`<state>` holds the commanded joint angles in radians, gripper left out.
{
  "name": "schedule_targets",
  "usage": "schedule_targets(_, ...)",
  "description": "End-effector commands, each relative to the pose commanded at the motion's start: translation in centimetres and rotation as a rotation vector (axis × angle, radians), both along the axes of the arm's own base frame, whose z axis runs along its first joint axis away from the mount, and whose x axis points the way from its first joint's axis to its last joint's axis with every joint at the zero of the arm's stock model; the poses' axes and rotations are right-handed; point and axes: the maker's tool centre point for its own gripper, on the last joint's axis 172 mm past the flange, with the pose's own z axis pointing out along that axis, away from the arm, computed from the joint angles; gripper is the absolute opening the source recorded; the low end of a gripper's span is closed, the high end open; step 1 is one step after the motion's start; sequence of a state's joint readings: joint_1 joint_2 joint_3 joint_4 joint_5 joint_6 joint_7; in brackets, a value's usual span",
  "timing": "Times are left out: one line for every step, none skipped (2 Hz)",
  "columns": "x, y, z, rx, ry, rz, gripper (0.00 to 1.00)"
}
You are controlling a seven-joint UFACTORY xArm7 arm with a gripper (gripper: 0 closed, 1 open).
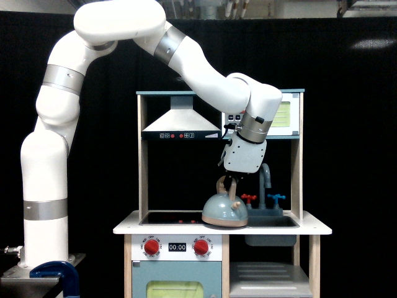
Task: Place the teapot on the stove
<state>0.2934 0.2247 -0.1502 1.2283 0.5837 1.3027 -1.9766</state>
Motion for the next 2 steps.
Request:
schedule_targets(-6.5,1.0,3.2,0.0,0.0,0.0,0.0)
schedule_targets(-13.0,4.3,1.7,0.0,0.0,0.0,0.0)
